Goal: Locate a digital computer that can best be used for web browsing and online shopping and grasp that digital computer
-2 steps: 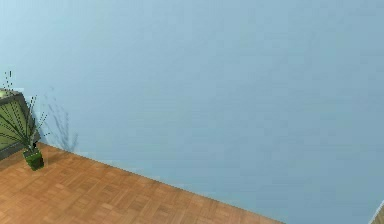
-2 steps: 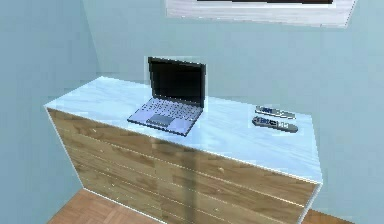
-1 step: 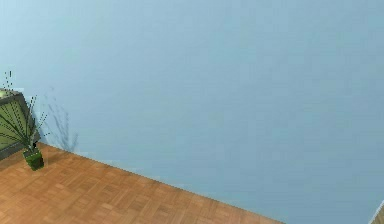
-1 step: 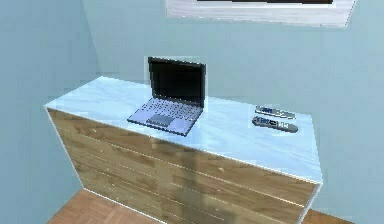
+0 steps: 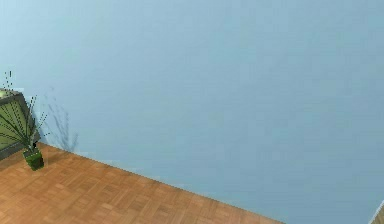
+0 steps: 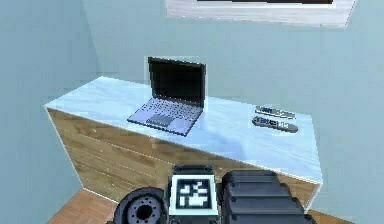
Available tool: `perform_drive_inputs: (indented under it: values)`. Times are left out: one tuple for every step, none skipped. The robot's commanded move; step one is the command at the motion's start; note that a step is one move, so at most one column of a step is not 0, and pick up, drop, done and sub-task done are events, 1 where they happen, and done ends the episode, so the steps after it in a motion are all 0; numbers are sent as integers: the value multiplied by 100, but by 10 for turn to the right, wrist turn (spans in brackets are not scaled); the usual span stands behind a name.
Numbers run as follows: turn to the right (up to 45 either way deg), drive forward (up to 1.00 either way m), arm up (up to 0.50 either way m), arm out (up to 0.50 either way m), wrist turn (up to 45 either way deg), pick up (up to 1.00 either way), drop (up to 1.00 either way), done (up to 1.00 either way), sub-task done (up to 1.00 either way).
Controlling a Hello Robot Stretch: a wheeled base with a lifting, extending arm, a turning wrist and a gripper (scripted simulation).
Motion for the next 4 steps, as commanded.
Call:
perform_drive_inputs:
  values:
    - [0, 0, 0, 46, 0, 0, 0, 0, 0]
    - [0, 0, 0, 0, 450, 0, 0, 0, 0]
    - [0, 0, 0, 0, 450, 0, 0, 0, 0]
    - [0, 0, 0, 0, 450, 0, 0, 0, 0]
